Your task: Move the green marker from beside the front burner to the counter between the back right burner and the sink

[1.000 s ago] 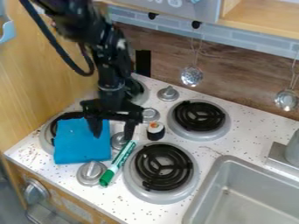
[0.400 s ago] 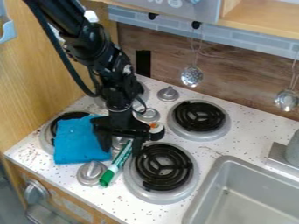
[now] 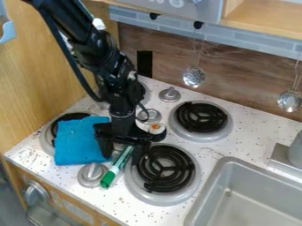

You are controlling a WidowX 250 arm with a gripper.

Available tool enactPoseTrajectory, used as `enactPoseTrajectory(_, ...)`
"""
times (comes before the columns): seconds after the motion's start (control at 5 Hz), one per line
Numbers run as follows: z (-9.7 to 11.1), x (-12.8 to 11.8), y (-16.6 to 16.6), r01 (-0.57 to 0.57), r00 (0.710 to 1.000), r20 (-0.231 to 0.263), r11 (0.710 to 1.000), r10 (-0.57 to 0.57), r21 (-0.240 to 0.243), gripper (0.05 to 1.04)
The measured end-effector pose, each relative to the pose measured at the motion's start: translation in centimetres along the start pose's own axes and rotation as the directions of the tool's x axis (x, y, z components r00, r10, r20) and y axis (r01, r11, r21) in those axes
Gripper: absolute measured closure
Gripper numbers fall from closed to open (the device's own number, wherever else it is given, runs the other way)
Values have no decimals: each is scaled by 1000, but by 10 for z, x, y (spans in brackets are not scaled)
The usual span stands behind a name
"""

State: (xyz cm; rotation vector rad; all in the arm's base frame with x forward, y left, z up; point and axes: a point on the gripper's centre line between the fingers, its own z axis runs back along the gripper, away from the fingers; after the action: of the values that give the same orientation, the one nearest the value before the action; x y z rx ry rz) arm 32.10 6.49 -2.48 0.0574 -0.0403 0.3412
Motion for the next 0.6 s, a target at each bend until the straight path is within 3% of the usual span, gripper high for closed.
enactPoseTrajectory(0.2, -1, 4, -1, 8, 1000, -14, 1000, -8, 2, 138)
enactPoseTrajectory(0.6, -7, 8, -3, 7, 999, -38, 1000, -6, 6, 681)
